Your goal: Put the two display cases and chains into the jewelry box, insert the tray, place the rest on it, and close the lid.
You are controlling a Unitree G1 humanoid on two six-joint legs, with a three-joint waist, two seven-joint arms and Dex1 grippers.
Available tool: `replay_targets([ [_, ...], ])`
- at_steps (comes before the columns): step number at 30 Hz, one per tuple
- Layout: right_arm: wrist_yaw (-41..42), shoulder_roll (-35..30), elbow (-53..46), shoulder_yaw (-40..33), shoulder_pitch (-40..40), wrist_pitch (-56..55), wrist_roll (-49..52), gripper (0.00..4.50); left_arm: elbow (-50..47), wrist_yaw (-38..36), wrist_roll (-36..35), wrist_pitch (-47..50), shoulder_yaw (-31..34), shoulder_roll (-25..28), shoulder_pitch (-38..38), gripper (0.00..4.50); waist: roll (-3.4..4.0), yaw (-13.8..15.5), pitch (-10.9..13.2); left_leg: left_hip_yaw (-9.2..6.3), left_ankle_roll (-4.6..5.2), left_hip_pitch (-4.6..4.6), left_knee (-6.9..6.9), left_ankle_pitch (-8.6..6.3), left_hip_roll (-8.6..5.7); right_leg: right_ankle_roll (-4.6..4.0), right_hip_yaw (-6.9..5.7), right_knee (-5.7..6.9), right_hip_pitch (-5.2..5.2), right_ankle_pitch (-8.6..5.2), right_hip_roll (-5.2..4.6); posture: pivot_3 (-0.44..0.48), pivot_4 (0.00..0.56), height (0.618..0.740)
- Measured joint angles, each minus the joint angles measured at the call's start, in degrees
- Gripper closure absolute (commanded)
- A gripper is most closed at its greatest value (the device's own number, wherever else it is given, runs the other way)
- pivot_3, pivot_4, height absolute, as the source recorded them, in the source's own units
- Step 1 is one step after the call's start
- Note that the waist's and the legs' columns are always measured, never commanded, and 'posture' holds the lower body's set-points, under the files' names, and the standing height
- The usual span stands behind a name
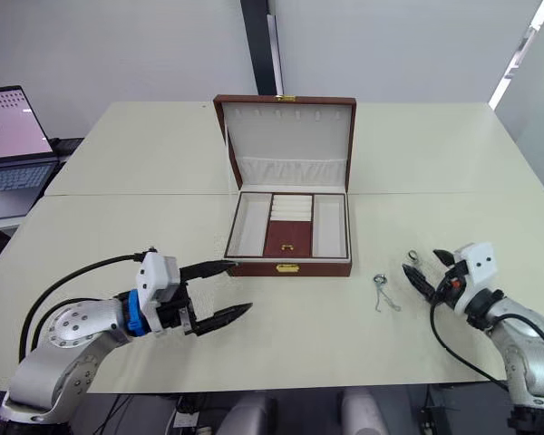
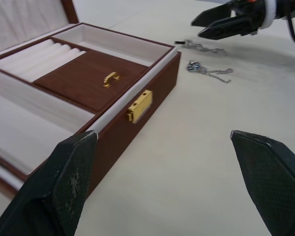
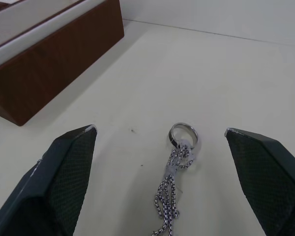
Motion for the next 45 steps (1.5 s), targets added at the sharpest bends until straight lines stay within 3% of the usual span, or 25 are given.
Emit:
replay_targets([
  [12,-8.2,2.7,2.6,3.1,-0.9,0.3,-6.7,0.06,2.1,-3.9,3.3,-6.9,-4.9,-2.1,-1.2,0.0,0.0,0.0,0.0,-0.01,0.0,0.02,0.01,0.0,0.0,0.0,-0.01,0.0,0.02,0.0,0.01,0.0,0.15,0.74],
  [15,-8.3,3.0,3.2,3.2,-1.1,-0.4,-7.1,0.65,3.4,-4.3,3.6,-8.2,-4.9,-2.4,-1.7,0.0,0.0,0.0,0.0,0.0,0.0,0.05,0.01,0.0,-0.01,0.0,-0.01,0.01,0.04,0.0,0.01,0.0,0.15,0.74],
  [20,-8.3,3.8,3.9,3.3,-1.3,-1.2,-7.2,2.25,3.8,-4.0,3.9,-8.4,-4.9,-2.9,-1.9,0.0,-0.04,0.0,-0.1,-0.01,0.0,0.07,0.01,0.0,0.0,0.0,-0.02,0.01,0.07,0.0,0.01,0.0,0.15,0.74],
  [30,-8.3,4.1,5.4,2.8,-1.5,-3.0,-7.7,4.47,2.3,-3.1,3.8,-7.0,-5.2,-3.3,-3.5,0.0,-0.06,0.0,-0.2,-0.02,0.0,0.1,0.01,0.0,0.0,0.0,-0.02,0.01,0.11,0.0,0.02,0.0,0.15,0.74],
  [39,-3.2,3.9,4.1,1.4,-0.2,-2.8,-2.7,4.49,4.1,-3.0,4.1,-7.3,-5.4,-5.0,-4.5,0.0,-0.04,0.0,-0.2,-0.01,0.01,0.09,0.01,0.0,0.0,0.0,0.0,0.01,0.09,0.0,0.02,0.0,0.15,0.74],
  [45,1.7,-0.7,-2.8,0.3,-2.9,2.3,4.5,4.49,4.2,-1.5,4.6,-8.7,-4.7,-5.8,-1.9,0.0,0.0,-0.1,-0.2,-0.03,0.01,0.09,0.01,0.0,0.01,0.0,-0.01,0.01,0.09,0.0,0.02,0.0,0.15,0.74],
])
